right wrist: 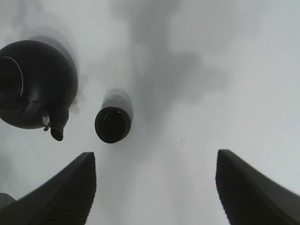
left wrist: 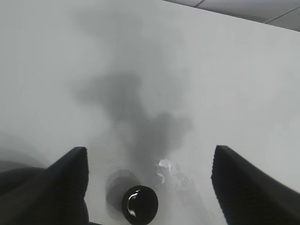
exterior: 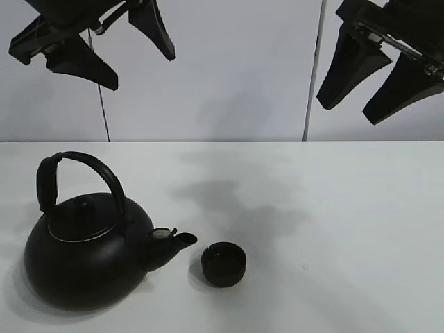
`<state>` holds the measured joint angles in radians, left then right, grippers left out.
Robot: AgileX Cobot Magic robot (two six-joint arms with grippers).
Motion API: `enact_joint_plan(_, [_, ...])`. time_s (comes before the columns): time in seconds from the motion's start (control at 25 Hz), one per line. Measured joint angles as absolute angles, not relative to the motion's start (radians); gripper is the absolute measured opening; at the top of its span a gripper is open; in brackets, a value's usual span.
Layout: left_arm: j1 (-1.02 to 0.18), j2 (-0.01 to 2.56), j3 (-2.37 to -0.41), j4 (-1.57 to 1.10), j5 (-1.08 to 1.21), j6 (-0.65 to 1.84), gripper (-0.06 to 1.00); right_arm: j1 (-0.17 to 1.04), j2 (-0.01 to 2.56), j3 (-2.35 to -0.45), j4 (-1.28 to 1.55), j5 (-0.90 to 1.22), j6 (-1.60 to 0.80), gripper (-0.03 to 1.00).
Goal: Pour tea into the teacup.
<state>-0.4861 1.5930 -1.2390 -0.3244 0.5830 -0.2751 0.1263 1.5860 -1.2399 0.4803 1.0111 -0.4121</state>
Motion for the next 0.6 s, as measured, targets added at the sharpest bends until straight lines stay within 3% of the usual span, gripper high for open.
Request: enact_joint_plan(0.6, [-0.486, 1.593, -1.239, -0.361, 0.591, -0.255, 0.53, 0.126, 1.586, -1.24, 0.48, 1.011, -0.412, 0.49])
